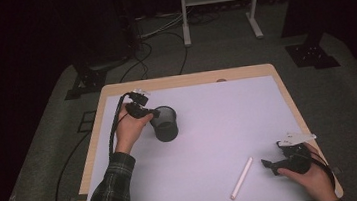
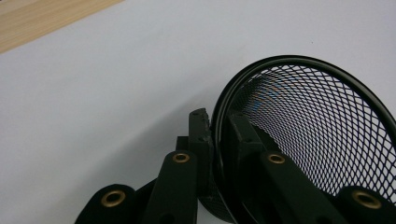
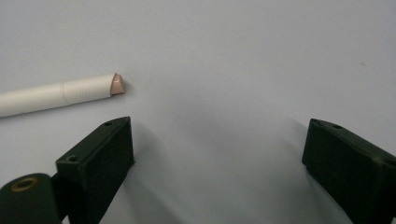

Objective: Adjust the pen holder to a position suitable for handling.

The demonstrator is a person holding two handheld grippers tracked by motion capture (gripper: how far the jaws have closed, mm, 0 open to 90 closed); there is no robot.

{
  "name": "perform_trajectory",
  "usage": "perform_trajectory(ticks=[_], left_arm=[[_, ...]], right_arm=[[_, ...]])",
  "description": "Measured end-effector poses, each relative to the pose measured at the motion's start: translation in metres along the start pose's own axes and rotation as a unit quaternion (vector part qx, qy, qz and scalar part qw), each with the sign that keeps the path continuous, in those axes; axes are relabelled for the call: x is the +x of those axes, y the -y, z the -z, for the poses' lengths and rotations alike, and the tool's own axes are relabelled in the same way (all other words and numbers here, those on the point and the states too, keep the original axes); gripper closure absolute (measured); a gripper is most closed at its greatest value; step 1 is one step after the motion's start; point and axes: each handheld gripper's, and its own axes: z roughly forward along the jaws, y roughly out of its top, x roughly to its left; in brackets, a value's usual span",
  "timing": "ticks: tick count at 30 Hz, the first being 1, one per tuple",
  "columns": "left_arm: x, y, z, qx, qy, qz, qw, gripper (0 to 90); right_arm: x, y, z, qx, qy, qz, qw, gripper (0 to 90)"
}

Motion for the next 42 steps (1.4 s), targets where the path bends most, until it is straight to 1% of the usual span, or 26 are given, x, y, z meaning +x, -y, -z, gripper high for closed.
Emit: perform_trajectory(ticks=[4,9,14,17,19,22,27,31,36,42], left_arm=[[-0.003,0.0,0.002,0.004,0.005,-0.008,1.0,81.6],[-0.007,-0.001,0.007,-0.001,0.007,-0.016,0.9998,81.6],[-0.011,0.0,0.012,-0.003,0.011,-0.02,0.9997,81.6],[-0.015,0.0,0.016,-0.007,0.019,-0.019,0.9996,81.6],[-0.018,0.0,0.018,-0.006,0.018,-0.024,0.9995,81.6],[-0.023,0.0,0.022,-0.01,0.022,-0.027,0.9993,81.6],[-0.029,0.0,0.028,-0.009,0.026,-0.038,0.9989,81.6],[-0.034,0.002,0.031,-0.011,0.036,-0.041,0.9985,81.7],[-0.044,0.001,0.033,-0.009,0.041,-0.054,0.9977,81.6],[-0.059,-0.001,0.035,-0.009,0.059,-0.07,0.9957,81.6]], right_arm=[[0.0,0.0,0.0,0.0,0.0,0.0,1.0,7.9],[0.0,0.0,0.0,0.0,0.0,0.0,1.0,7.9],[0.0,0.0,0.0,0.0,0.0,0.0,1.0,7.9],[0.0,0.0,0.0,0.0,0.0,0.0,1.0,7.9],[0.0,0.0,0.0,0.0,0.0,0.0,1.0,8.0],[0.0,0.0,0.0,0.0,0.0,0.0,1.0,8.0],[0.0,0.0,0.0,-0.001,0.0,0.0,1.0,7.9],[0.0,0.0,0.0,0.0,0.0,0.0,1.0,7.9],[0.0,0.0,0.0,0.0,0.0,-0.001,1.0,8.0],[0.0,0.0,0.0,-0.001,0.0,0.001,1.0,7.9]])
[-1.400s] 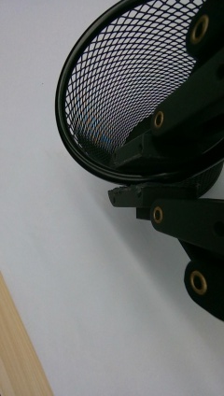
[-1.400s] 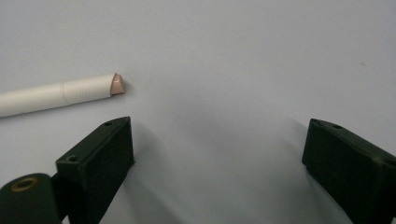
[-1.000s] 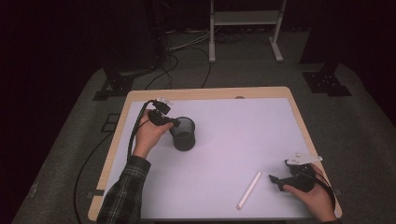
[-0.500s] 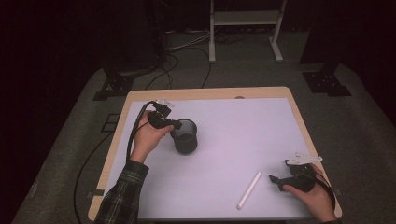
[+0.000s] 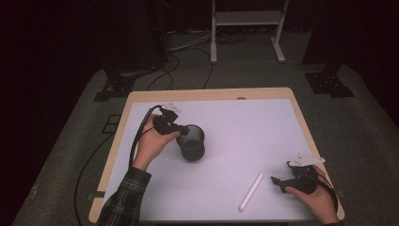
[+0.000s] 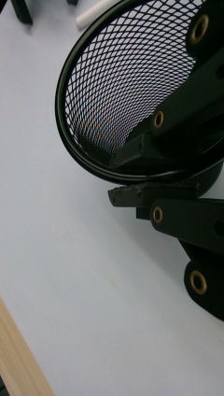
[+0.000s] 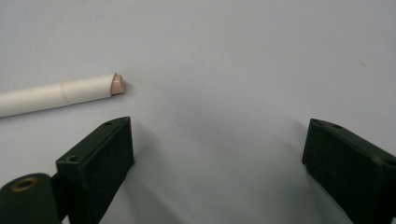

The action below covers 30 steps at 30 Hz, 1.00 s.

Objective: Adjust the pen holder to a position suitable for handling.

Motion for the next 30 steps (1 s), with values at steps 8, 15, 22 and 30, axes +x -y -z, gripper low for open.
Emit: perform_trajectory(ticks=[8,15,22,30], left_arm=[[-0.019,-0.005,-0.004,0.002,0.027,-0.02,0.9994,81.7],[-0.034,-0.008,-0.013,0.0,0.038,-0.036,0.9986,81.7],[-0.046,-0.01,-0.026,0.007,0.046,-0.044,0.9979,81.7],[-0.056,-0.011,-0.041,0.019,0.055,-0.051,0.997,81.7]], right_arm=[[0.0,0.0,0.0,0.0,0.0,0.0,1.0,7.9],[0.0,0.0,0.0,0.0,0.0,0.0,1.0,7.9],[0.0,0.0,0.0,0.0,0.0,-0.001,1.0,7.9],[0.0,0.0,0.0,0.0,0.0,0.0,1.0,7.9]])
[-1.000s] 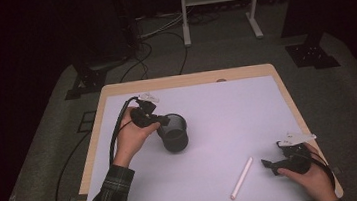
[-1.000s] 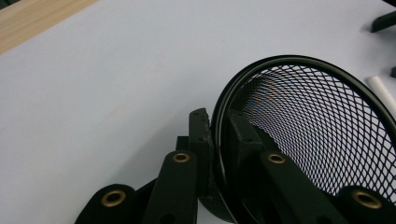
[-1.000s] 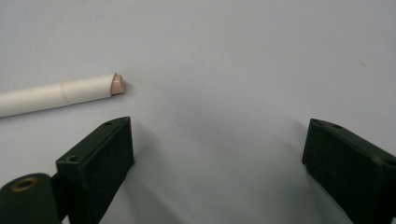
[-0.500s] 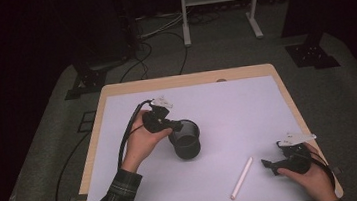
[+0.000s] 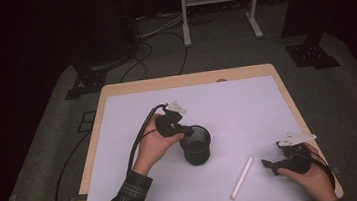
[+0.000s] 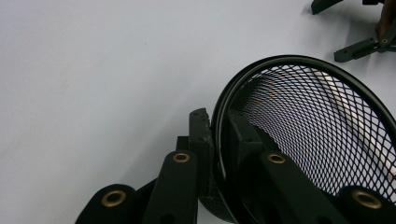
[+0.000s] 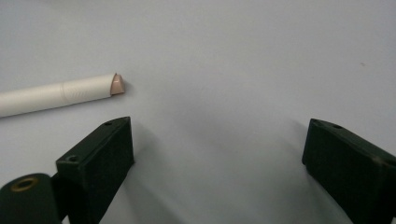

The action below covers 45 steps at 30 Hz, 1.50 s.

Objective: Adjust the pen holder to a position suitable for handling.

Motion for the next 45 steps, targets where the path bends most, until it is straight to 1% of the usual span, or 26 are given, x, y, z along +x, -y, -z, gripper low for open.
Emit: perform_trajectory(ticks=[2,3,4,6,15,20,21,22,23,29,31,32,33,34,35,36,38,40,41,42,45], left_arm=[[-0.002,0.0,-0.003,0.0,0.002,0.0,1.0,81.7],[-0.003,-0.001,-0.004,0.004,0.003,-0.003,1.0,81.7],[-0.004,-0.001,-0.007,0.001,0.003,-0.001,1.0,81.7],[-0.005,-0.001,-0.009,0.009,0.005,-0.006,0.9999,81.7],[-0.008,0.002,-0.021,0.02,0.01,-0.005,0.9997,81.7],[-0.007,0.004,-0.023,0.02,0.013,-0.001,0.9997,81.7],[-0.007,0.004,-0.023,0.022,0.011,-0.002,0.9997,81.7],[-0.007,0.004,-0.023,0.024,0.005,-0.005,0.9997,81.6],[-0.007,0.004,-0.023,0.026,0.005,-0.006,0.9996,81.6],[-0.007,0.004,-0.023,0.021,0.008,-0.005,0.9997,81.0],[-0.006,0.004,-0.022,0.02,0.011,-0.003,0.9997,75.6],[-0.006,0.004,-0.021,0.016,0.011,-0.002,0.9998,72.2],[-0.005,0.004,-0.019,0.01,0.012,-0.001,0.9999,71.0],[-0.005,0.004,-0.018,0.006,0.014,0.004,0.9999,68.9],[-0.004,0.004,-0.015,0.004,0.014,0.002,0.9999,66.1],[-0.005,0.004,-0.014,0.0,0.013,0.004,0.9999,64.4],[-0.004,0.005,-0.01,-0.002,0.01,0.001,0.9999,57.5],[-0.004,0.007,-0.007,-0.008,0.008,-0.002,0.9999,53.6],[-0.004,0.007,-0.005,-0.009,0.01,-0.002,0.9999,51.7],[-0.004,0.008,-0.004,-0.016,0.01,0.0,0.9998,50.6],[-0.003,0.011,0.001,-0.02,0.007,0.002,0.9998,45.6]], right_arm=[[0.0,0.0,0.0,0.0,0.0,0.0,1.0,7.9],[0.0,0.0,0.0,0.0,0.0,0.0,1.0,7.9],[0.0,0.0,0.0,0.0,0.0,0.0,1.0,8.0],[0.0,0.0,0.0,0.0,0.0,0.0,1.0,7.9],[0.0,0.0,0.0,0.0,0.0,0.001,1.0,8.0],[0.0,0.0,0.0,0.0,0.0,0.001,1.0,7.9],[0.0,0.0,0.0,0.0,0.0,0.001,1.0,8.0],[0.0,0.0,0.0,0.0,0.0,0.001,1.0,8.0],[0.0,0.0,0.0,0.0,0.0,0.0,1.0,8.0],[0.0,0.0,0.0,0.0,0.0,0.0,1.0,8.0],[0.0,0.0,0.0,0.0,0.0,0.0,1.0,8.0],[0.0,0.0,0.0,-0.001,0.001,0.001,1.0,7.9],[0.0,0.0,0.0,0.0,0.0,0.001,1.0,7.9],[0.0,0.0,0.0,-0.001,0.0,0.001,1.0,8.0],[0.0,0.0,0.0,-0.001,0.001,0.001,1.0,8.0],[0.0,0.0,0.0,-0.001,0.001,0.001,1.0,8.0],[0.0,0.0,0.0,-0.001,0.001,0.001,1.0,8.0],[0.0,0.0,0.0,0.0,0.001,0.0,1.0,8.0],[0.0,0.0,0.0,0.0,0.0,0.0,1.0,8.0],[0.0,0.0,0.0,0.0,0.0,0.0,1.0,8.0],[0.0,0.0,0.0,0.0,0.0,0.0,1.0,8.0]])
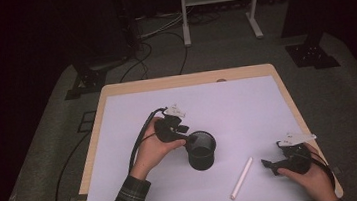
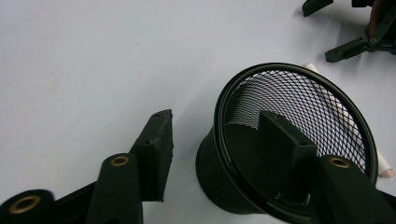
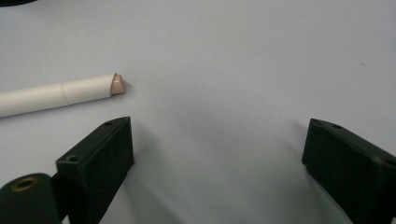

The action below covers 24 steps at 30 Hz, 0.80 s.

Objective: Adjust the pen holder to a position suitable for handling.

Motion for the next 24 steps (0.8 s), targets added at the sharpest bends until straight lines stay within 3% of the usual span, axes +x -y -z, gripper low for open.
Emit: perform_trajectory(ticks=[13,24], left_arm=[[0.001,0.016,0.039,-0.026,-0.015,0.008,0.9995,42.3],[0.004,0.04,0.058,-0.02,-0.038,0.018,0.9989,40.9]], right_arm=[[0.0,0.0,0.0,0.0,0.0,-0.001,1.0,8.0],[0.0,0.0,0.0,0.0,0.001,0.001,1.0,8.0]])
